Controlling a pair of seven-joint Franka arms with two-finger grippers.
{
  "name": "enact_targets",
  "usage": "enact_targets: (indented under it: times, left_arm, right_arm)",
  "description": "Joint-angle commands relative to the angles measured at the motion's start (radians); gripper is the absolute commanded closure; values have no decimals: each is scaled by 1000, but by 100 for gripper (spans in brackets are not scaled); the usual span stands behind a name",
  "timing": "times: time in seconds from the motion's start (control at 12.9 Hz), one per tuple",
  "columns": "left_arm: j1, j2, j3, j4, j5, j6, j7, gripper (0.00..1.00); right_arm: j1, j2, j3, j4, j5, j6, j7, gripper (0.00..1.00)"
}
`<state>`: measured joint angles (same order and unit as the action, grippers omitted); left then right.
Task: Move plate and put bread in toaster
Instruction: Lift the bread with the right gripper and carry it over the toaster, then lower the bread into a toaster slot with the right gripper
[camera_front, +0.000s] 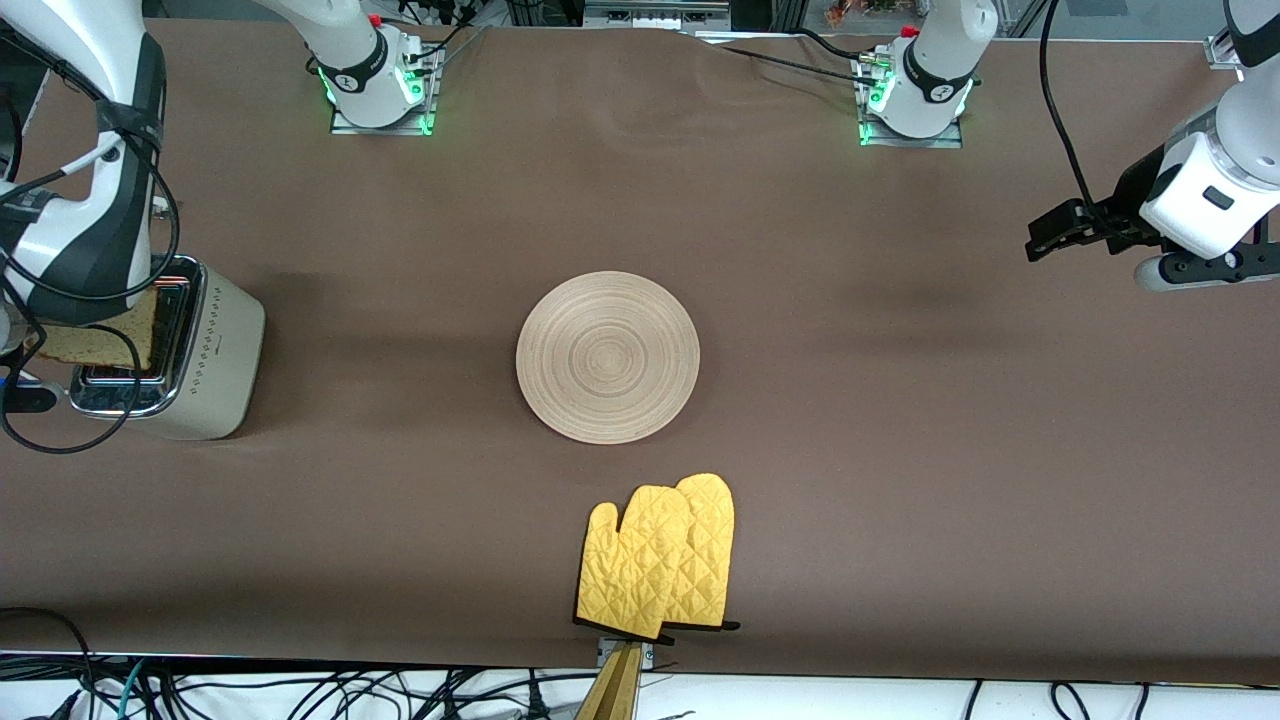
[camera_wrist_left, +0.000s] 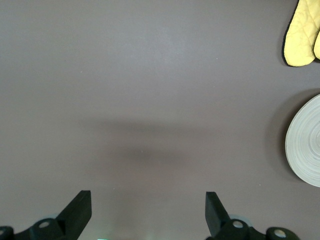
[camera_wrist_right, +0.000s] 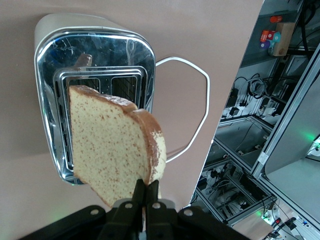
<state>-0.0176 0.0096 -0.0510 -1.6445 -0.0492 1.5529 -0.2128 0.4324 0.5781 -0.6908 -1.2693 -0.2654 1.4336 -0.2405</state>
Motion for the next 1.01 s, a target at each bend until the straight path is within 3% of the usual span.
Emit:
enact_targets:
  times: [0.0,0.93]
  left_arm:
    - [1,-16,2,-17,-1,12,10,0]
    - [1,-16,2,-17,-1,10,10,0]
  right_arm:
    - [3,8,-3,-1,-14,8,-5,100]
    - [14,23,-1,-68,-12,12,-20,100]
